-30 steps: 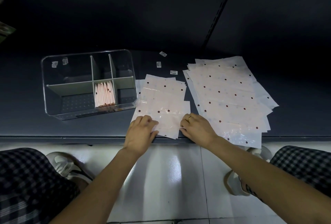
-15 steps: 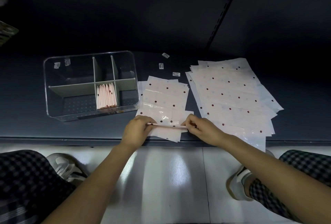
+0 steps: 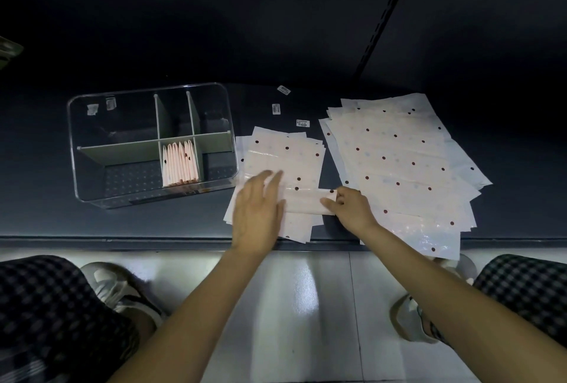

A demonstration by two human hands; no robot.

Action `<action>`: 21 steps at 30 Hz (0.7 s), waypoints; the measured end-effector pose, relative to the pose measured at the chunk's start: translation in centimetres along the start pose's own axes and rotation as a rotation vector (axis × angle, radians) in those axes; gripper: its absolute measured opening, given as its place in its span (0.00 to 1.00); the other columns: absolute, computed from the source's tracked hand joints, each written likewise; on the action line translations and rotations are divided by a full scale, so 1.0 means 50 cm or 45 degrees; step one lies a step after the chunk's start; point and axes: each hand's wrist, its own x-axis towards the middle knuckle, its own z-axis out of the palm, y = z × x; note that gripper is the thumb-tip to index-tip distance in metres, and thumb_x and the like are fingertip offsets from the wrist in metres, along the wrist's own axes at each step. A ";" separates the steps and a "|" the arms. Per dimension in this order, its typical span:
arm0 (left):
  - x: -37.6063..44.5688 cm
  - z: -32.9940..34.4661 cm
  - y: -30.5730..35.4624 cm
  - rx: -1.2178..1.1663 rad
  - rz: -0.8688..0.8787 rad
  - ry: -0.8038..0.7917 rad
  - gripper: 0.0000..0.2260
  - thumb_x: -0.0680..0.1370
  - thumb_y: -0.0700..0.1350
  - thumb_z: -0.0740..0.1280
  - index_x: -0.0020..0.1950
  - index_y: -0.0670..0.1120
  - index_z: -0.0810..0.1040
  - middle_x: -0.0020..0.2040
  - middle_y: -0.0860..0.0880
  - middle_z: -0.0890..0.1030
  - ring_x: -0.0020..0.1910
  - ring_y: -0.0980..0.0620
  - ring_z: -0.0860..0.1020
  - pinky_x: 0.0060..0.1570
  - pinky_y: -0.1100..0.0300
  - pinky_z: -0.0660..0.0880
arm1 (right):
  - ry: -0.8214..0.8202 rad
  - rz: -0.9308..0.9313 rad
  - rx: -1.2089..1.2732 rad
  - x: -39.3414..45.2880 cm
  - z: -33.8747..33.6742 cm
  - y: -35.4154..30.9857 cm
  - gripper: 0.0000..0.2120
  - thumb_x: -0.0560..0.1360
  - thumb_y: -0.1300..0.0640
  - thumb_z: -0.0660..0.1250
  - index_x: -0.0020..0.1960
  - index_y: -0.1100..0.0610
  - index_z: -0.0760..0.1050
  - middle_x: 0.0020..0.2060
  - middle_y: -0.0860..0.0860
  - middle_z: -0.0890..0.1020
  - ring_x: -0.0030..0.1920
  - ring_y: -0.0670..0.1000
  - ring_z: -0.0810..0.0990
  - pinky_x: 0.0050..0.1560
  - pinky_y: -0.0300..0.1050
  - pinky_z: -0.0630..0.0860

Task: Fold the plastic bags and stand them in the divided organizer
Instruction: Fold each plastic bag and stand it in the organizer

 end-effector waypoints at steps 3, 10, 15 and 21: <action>-0.015 0.030 0.013 0.060 0.199 -0.379 0.25 0.80 0.49 0.60 0.75 0.43 0.59 0.76 0.43 0.58 0.75 0.44 0.56 0.75 0.53 0.48 | -0.003 0.030 -0.020 0.002 0.001 -0.006 0.18 0.75 0.55 0.68 0.33 0.56 0.62 0.27 0.48 0.67 0.33 0.50 0.66 0.31 0.41 0.60; -0.024 0.058 -0.049 0.362 0.179 -0.687 0.34 0.80 0.61 0.47 0.76 0.43 0.37 0.77 0.44 0.37 0.76 0.48 0.37 0.73 0.55 0.35 | 0.019 0.106 0.079 0.007 0.004 -0.007 0.10 0.76 0.57 0.65 0.55 0.59 0.72 0.41 0.51 0.76 0.47 0.52 0.74 0.44 0.40 0.65; -0.013 0.063 -0.058 0.451 0.201 -0.738 0.34 0.79 0.64 0.43 0.76 0.44 0.35 0.76 0.43 0.34 0.75 0.46 0.35 0.73 0.54 0.34 | 0.069 0.137 -0.033 0.009 0.013 -0.012 0.10 0.77 0.56 0.62 0.57 0.59 0.70 0.43 0.52 0.77 0.53 0.57 0.76 0.44 0.43 0.67; -0.019 0.069 -0.054 0.443 0.193 -0.732 0.34 0.78 0.65 0.42 0.74 0.47 0.31 0.72 0.45 0.28 0.74 0.46 0.33 0.72 0.53 0.33 | 0.437 -0.564 -0.541 -0.054 0.065 -0.033 0.17 0.77 0.57 0.64 0.64 0.61 0.72 0.61 0.58 0.76 0.60 0.60 0.74 0.61 0.50 0.69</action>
